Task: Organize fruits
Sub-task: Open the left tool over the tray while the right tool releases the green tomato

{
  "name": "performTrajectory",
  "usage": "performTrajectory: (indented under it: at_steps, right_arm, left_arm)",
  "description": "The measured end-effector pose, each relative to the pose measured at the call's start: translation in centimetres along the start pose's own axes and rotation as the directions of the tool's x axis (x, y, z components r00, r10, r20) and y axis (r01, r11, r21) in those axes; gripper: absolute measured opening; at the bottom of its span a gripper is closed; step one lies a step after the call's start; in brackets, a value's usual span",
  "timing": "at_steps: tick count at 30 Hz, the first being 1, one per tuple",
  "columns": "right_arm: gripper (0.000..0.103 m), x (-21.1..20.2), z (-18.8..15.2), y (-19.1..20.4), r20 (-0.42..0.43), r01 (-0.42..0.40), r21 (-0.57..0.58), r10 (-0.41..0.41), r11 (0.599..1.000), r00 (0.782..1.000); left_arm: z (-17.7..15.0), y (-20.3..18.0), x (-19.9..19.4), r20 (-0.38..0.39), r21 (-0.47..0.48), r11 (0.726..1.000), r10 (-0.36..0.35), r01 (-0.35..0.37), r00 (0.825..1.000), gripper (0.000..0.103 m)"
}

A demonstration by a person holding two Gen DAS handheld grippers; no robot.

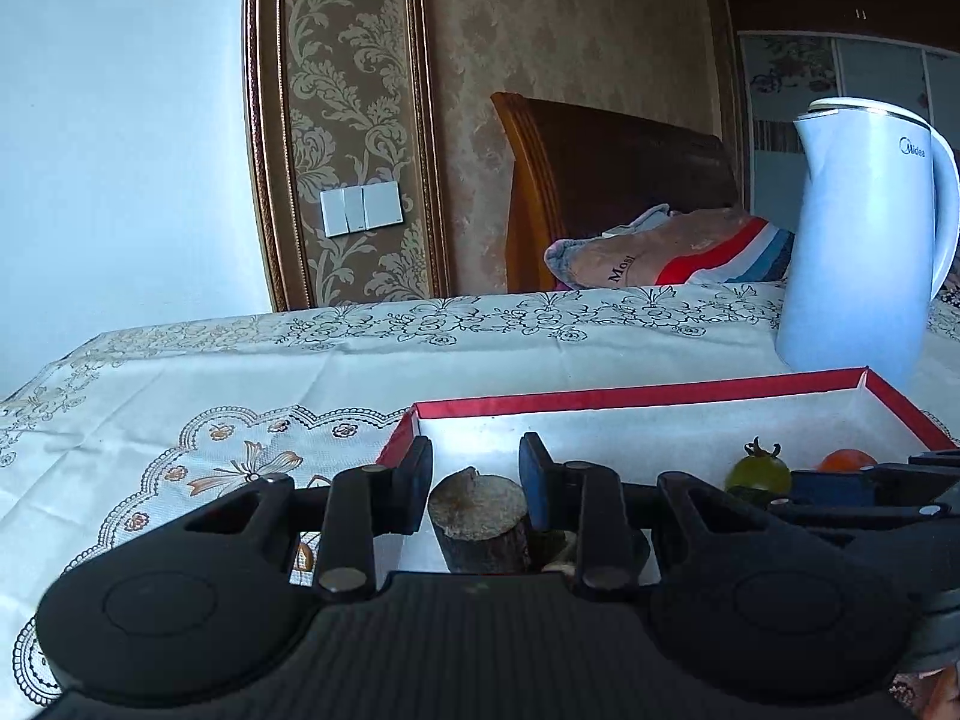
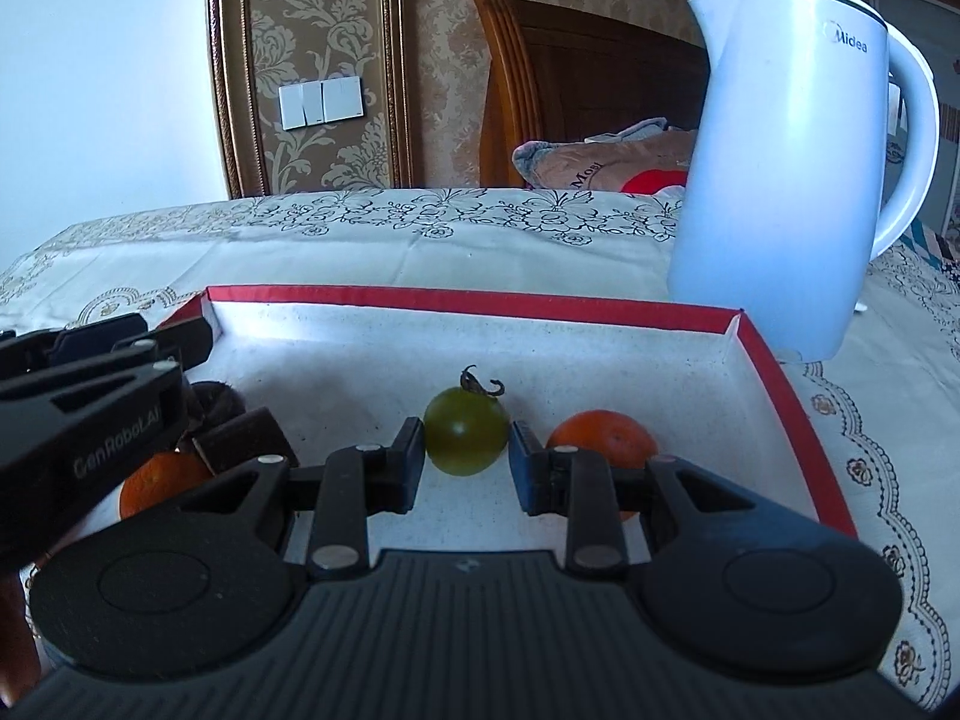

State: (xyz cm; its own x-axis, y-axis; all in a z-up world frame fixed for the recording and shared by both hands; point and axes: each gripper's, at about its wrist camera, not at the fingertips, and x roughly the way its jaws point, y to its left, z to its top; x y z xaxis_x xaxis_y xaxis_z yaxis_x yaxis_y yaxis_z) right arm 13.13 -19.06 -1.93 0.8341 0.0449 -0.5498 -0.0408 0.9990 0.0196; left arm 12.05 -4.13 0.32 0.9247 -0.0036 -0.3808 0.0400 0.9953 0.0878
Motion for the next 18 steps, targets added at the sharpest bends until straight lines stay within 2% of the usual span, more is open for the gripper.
performTrajectory:
  at_steps: [8, 18]
  right_arm:
    - [0.027, -0.07, -0.15, -0.18, 0.000, 0.002, 0.015, -0.002, 1.000, 1.000]
    - [0.029, -0.69, -0.54, -0.66, 0.002, -0.003, 0.030, 0.003, 1.000, 1.000]
  left_arm:
    - [-0.13, 0.83, -0.04, 0.005, -0.034, 0.999, -0.005, 0.005, 1.000, 0.030]
    - [-0.36, 0.98, -0.13, 0.017, -0.019, 1.000, -0.015, 0.016, 1.000, 0.030]
